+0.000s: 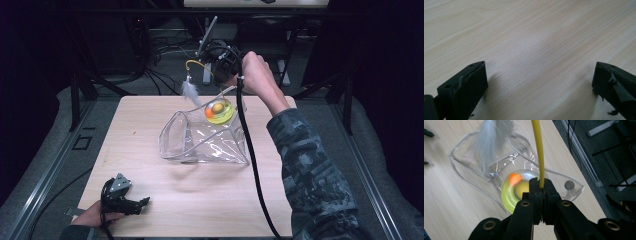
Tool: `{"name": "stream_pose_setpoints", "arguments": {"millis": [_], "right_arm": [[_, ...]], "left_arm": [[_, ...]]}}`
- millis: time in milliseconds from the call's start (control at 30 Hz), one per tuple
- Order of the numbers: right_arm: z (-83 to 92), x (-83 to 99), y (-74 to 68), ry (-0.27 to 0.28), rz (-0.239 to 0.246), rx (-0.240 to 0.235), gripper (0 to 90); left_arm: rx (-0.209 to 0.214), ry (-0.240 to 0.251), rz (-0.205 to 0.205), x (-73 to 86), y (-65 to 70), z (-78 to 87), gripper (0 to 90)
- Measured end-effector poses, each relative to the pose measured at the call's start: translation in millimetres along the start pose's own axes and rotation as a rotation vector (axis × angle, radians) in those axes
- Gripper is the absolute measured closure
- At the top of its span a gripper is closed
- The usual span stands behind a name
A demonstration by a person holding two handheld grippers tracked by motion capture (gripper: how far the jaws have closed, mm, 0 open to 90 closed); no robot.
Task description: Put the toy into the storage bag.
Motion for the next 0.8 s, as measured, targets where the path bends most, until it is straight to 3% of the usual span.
{"name": "stream_pose_setpoints", "arguments": {"millis": [800], "right_arm": [[-49.3,32.9,-2.5,-0.066,-0.037,-0.051,88.2]], "left_arm": [[0.001,0.000,0.000,0.0,0.1,0.0,0.0]]}}
Point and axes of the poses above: each handheld gripper's, and its own axes: z roughly backward along the jaws, x roughly out of its underside, y roughly to its right, the point moved 8 cm from there along -z, roughly forward along the jaws, and after that the axes turned 14 degrees about -z, right-handed, at the moved point
